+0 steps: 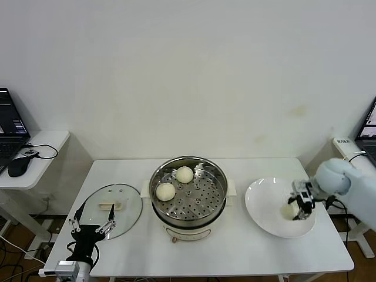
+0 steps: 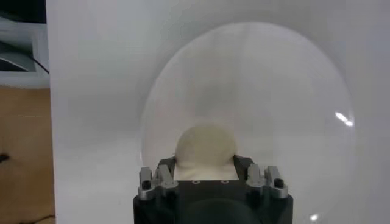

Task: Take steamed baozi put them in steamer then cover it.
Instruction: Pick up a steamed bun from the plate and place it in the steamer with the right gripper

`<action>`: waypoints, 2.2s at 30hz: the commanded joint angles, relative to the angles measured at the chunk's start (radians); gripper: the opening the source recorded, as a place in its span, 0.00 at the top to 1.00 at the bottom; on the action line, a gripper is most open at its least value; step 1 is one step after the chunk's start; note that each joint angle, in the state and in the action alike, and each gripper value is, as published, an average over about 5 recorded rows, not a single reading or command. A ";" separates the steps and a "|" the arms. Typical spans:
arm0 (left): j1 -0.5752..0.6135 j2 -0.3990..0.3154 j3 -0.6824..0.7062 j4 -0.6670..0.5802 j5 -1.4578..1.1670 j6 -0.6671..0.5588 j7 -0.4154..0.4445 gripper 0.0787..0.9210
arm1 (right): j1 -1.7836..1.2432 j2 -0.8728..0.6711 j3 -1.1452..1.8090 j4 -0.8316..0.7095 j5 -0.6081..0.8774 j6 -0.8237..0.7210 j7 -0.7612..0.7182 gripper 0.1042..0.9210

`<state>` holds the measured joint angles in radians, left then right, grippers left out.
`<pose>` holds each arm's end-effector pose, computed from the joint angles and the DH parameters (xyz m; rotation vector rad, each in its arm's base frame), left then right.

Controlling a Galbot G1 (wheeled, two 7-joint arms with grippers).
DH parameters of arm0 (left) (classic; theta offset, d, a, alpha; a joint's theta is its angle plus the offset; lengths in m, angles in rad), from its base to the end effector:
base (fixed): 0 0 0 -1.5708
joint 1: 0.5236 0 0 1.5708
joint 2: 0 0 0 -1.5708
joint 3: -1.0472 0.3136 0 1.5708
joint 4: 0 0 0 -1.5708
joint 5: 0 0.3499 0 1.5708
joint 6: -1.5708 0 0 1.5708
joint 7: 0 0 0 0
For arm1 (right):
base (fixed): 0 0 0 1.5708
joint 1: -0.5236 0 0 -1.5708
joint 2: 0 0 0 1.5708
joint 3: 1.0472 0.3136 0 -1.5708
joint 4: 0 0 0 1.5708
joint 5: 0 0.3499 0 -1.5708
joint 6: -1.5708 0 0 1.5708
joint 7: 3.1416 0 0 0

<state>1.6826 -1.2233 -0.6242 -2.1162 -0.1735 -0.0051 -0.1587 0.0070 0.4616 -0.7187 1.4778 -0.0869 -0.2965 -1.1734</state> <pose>0.1719 0.0732 -0.2684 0.0834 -3.0669 -0.2704 0.4463 -0.1630 -0.1242 1.1787 -1.4046 1.3468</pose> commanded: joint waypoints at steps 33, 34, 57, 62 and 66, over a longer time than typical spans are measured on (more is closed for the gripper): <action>-0.001 -0.024 -0.049 -0.004 -0.026 -0.008 0.000 0.12 | 0.549 0.644 -0.546 0.077 0.180 0.152 0.018 0.37; -0.002 -0.025 -0.048 -0.004 -0.026 -0.008 0.000 0.12 | 0.544 0.648 -0.550 0.076 0.168 0.169 0.021 0.36; 0.001 -0.036 -0.049 -0.004 -0.025 -0.016 -0.001 0.12 | 0.483 0.707 -0.583 0.081 0.104 0.246 0.043 0.36; 0.000 -0.034 -0.047 -0.004 -0.024 -0.016 -0.001 0.12 | 0.515 0.676 -0.564 0.090 0.135 0.243 0.047 0.30; -0.002 -0.031 -0.046 -0.007 -0.024 -0.015 0.000 0.12 | 0.554 0.630 -0.530 0.091 0.147 0.233 0.025 0.18</action>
<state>1.6818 -1.2571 -0.6706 -2.1209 -0.1979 -0.0211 -0.1593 0.5201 1.1344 -1.2798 1.5656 0.0441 -0.0657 -1.1345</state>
